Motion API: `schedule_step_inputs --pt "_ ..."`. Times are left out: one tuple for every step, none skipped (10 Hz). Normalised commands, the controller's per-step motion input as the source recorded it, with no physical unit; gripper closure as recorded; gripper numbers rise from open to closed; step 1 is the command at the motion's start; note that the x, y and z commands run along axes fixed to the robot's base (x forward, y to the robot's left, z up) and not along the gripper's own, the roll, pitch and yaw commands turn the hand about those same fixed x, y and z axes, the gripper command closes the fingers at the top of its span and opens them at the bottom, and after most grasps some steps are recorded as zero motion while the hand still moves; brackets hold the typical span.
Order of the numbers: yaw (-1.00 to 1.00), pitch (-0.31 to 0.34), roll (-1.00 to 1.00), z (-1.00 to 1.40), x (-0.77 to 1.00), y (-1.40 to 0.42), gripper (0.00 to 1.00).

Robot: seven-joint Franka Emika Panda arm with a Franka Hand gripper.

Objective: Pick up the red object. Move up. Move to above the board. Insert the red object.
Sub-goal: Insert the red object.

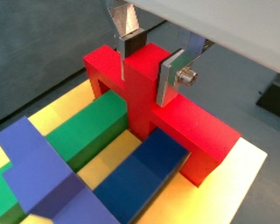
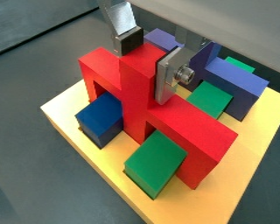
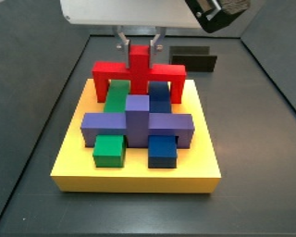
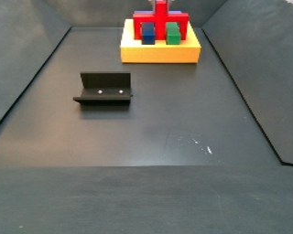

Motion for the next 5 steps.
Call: schedule_step_inputs --pt "-0.18 -0.034 -0.01 -0.27 0.00 0.00 1.00" --pt "-0.09 -0.023 0.00 -0.32 0.00 0.06 1.00" --pt "0.00 -0.074 0.00 -0.46 -0.07 0.10 1.00" --pt "0.02 -0.066 -0.02 -0.60 0.03 0.02 1.00" --pt "-0.05 0.000 0.00 -0.55 0.41 -0.03 1.00"
